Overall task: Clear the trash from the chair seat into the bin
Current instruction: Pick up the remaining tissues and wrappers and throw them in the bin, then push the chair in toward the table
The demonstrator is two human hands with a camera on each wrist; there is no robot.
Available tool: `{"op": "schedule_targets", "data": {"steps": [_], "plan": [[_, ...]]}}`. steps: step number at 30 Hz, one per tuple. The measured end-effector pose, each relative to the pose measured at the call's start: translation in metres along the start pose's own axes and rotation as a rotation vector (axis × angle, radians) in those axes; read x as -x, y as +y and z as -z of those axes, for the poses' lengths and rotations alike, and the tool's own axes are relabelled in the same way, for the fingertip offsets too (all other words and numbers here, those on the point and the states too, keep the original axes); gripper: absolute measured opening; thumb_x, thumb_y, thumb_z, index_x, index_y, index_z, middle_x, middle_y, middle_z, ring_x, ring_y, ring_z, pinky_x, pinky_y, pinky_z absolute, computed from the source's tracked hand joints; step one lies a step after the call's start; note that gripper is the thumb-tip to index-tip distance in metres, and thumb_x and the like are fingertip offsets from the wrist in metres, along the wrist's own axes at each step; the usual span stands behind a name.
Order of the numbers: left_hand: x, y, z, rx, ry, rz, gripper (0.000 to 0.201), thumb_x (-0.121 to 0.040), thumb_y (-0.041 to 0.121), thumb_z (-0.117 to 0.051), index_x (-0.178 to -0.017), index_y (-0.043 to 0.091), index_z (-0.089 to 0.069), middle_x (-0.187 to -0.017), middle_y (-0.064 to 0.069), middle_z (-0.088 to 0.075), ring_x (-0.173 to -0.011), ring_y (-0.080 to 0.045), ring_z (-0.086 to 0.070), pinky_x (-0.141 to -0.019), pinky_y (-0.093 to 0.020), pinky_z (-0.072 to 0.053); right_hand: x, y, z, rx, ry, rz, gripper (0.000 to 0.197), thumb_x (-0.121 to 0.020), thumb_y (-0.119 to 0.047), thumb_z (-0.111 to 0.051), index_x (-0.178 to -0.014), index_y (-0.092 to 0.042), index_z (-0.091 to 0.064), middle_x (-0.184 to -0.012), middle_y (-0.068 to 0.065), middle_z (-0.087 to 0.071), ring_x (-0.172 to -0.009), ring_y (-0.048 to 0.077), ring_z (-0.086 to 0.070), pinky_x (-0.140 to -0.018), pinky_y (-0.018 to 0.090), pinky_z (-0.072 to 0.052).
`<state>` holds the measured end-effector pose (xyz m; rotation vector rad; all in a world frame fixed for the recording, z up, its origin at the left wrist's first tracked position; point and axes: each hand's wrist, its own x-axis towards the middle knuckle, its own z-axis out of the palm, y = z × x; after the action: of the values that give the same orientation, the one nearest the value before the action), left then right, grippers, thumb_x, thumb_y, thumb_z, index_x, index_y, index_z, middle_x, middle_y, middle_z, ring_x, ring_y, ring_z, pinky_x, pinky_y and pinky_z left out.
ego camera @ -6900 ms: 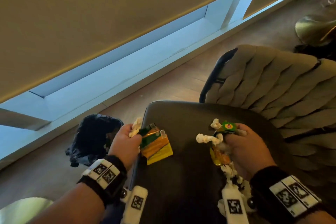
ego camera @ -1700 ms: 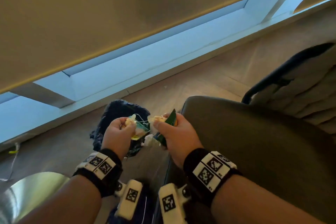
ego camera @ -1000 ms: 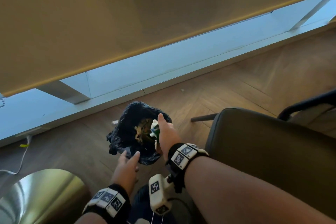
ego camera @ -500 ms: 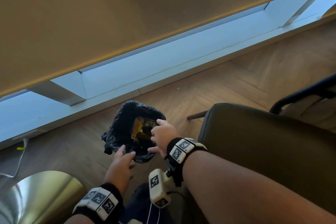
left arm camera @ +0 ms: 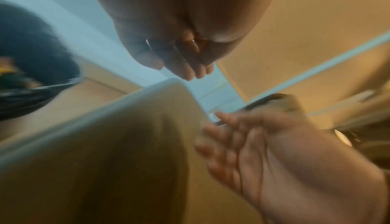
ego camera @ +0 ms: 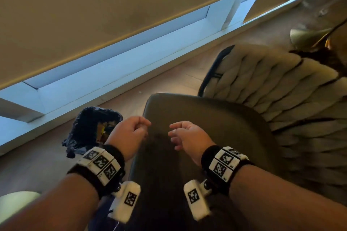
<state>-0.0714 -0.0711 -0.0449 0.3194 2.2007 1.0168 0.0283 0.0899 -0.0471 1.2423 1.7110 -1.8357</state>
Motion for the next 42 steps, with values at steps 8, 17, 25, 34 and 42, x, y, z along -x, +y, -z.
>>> {"op": "schedule_targets", "data": {"steps": [8, 17, 25, 34, 42], "plan": [[0.08, 0.094, -0.021, -0.266, -0.095, -0.146, 0.011, -0.098, 0.031, -0.055, -0.106, 0.027, -0.061, -0.09, 0.009, -0.062, -0.082, -0.004, -0.059, -0.073, -0.022, -0.046, 0.11, 0.038, 0.158, 0.198, 0.304, -0.026, 0.018, -0.095, -0.015, -0.052, -0.093, -0.028, -0.064, -0.113, 0.01, -0.067, -0.102, 0.026, -0.063, -0.086, 0.045, -0.055], [0.203, 0.095, -0.092, -0.63, -0.636, -0.054, 0.033, -0.096, 0.047, -0.053, -0.122, 0.028, -0.061, -0.116, 0.004, -0.063, -0.102, -0.015, -0.06, -0.091, -0.036, -0.051, 0.23, 0.094, 0.186, 0.793, 0.133, -0.156, 0.024, -0.095, -0.045, -0.057, -0.105, -0.025, -0.068, -0.109, 0.001, -0.068, -0.098, 0.017, -0.063, -0.087, 0.034, -0.052], [0.299, 0.048, -0.133, -0.73, -0.673, -0.173, 0.042, -0.094, 0.054, -0.037, -0.116, 0.024, -0.059, -0.114, -0.006, -0.066, -0.1, -0.027, -0.063, -0.091, -0.047, -0.052, 0.307, 0.173, 0.128, 1.385, -0.163, -0.122, 0.051, -0.104, -0.037, -0.032, -0.155, -0.032, -0.027, -0.162, 0.003, -0.031, -0.146, 0.031, -0.029, -0.117, 0.055, -0.026], [0.33, 0.021, -0.162, -0.621, -0.167, -0.186, 0.048, -0.095, 0.058, -0.031, -0.08, 0.024, -0.06, -0.079, 0.003, -0.063, -0.073, -0.019, -0.06, -0.077, -0.044, -0.053, 0.307, 0.21, 0.114, 1.459, 0.163, 0.069, 0.053, -0.101, -0.046, -0.02, -0.12, -0.025, -0.066, -0.111, 0.002, -0.071, -0.105, 0.025, -0.064, -0.099, 0.047, -0.039], [0.377, -0.034, -0.123, -0.684, -0.035, 0.041, 0.036, -0.093, 0.047, -0.039, -0.076, 0.024, -0.061, -0.076, 0.003, -0.064, -0.071, -0.011, -0.062, -0.072, -0.032, -0.055, 0.343, 0.255, 0.034, 1.322, 0.017, 0.242, 0.071, -0.091, -0.07, -0.013, -0.078, -0.022, -0.064, -0.102, 0.006, -0.074, -0.101, 0.031, -0.067, -0.103, 0.05, -0.038]]}}
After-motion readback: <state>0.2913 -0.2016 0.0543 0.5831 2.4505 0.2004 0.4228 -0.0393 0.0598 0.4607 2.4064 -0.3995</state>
